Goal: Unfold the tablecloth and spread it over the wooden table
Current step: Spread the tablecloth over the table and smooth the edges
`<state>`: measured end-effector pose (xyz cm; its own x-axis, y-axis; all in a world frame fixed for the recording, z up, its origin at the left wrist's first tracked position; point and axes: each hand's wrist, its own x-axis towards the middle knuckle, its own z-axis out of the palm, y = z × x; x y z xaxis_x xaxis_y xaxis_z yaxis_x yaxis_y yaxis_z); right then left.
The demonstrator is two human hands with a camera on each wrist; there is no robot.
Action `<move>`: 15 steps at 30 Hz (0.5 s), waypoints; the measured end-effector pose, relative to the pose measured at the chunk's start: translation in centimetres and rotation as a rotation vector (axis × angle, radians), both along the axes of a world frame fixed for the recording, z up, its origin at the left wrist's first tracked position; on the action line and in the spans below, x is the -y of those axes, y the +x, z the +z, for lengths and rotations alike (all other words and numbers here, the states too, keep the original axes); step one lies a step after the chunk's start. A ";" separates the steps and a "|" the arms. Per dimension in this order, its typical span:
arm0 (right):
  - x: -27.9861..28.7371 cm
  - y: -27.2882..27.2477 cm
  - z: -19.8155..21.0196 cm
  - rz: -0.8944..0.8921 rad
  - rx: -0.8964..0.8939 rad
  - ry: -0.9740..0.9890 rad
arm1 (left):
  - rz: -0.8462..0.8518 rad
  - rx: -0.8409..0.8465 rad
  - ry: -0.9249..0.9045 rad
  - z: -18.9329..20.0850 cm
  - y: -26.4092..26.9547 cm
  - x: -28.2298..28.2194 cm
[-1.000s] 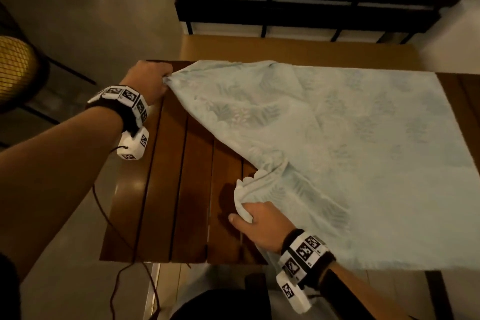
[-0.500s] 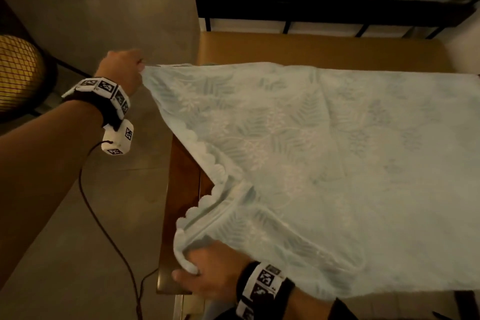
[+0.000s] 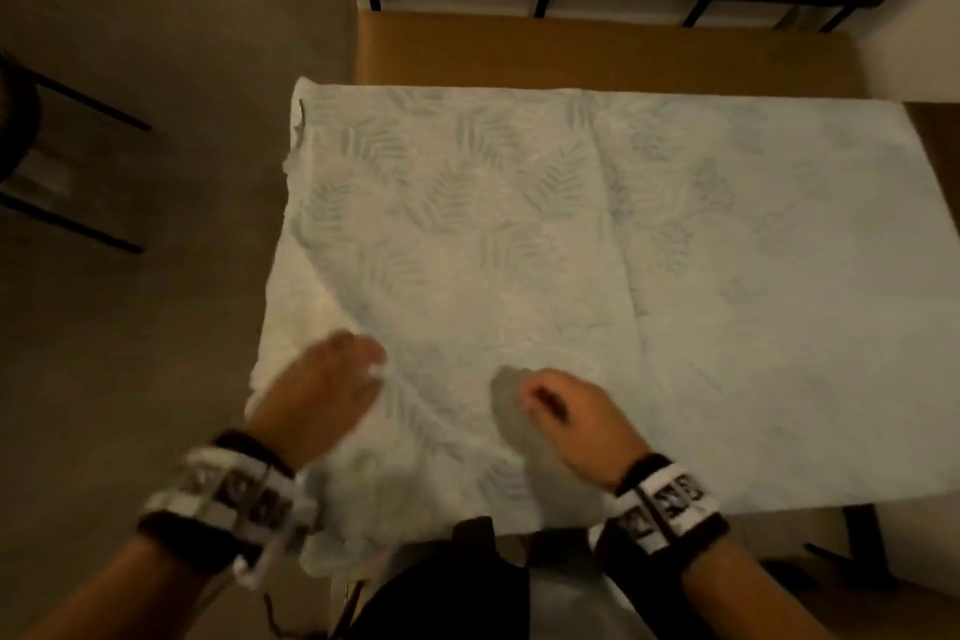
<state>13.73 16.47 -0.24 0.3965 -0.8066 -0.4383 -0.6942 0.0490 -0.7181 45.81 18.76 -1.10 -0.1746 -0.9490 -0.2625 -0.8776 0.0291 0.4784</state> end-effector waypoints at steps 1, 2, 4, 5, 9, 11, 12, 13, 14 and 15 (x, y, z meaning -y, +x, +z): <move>0.4 -4.4 -0.6 -0.059 -0.134 -0.022 | -0.070 -0.028 0.130 -0.1 -2.6 -3.0; 0.6 -8.8 -0.9 -0.098 -0.275 -0.035 | -0.130 -0.041 0.236 -0.2 -4.8 -5.6; 0.3 -16.7 -1.3 -0.127 -0.519 0.005 | -0.204 -0.016 0.308 -1.1 -7.9 -9.7; -0.2 -19.6 -1.3 -0.110 -0.599 0.047 | -0.216 0.025 0.312 -1.6 -9.0 -11.3; -1.8 -24.9 -1.8 -0.004 -0.607 0.065 | -0.133 0.146 0.135 -3.7 -10.6 -14.4; -1.6 -25.5 -2.5 0.055 -0.548 0.007 | -0.152 0.205 0.065 -4.6 -10.7 -15.1; -1.4 -25.9 -3.1 0.090 -0.519 -0.010 | -0.150 0.215 0.051 -4.6 -10.7 -15.4; -1.1 -26.3 -3.6 0.127 -0.491 -0.025 | -0.129 0.219 0.046 -4.4 -10.9 -15.7; -1.0 -26.7 -4.4 0.154 -0.464 -0.050 | -0.107 0.221 0.040 -4.2 -10.9 -15.9; -1.0 -27.1 -5.0 0.169 -0.436 -0.077 | -0.100 0.218 0.036 -4.0 -10.8 -16.2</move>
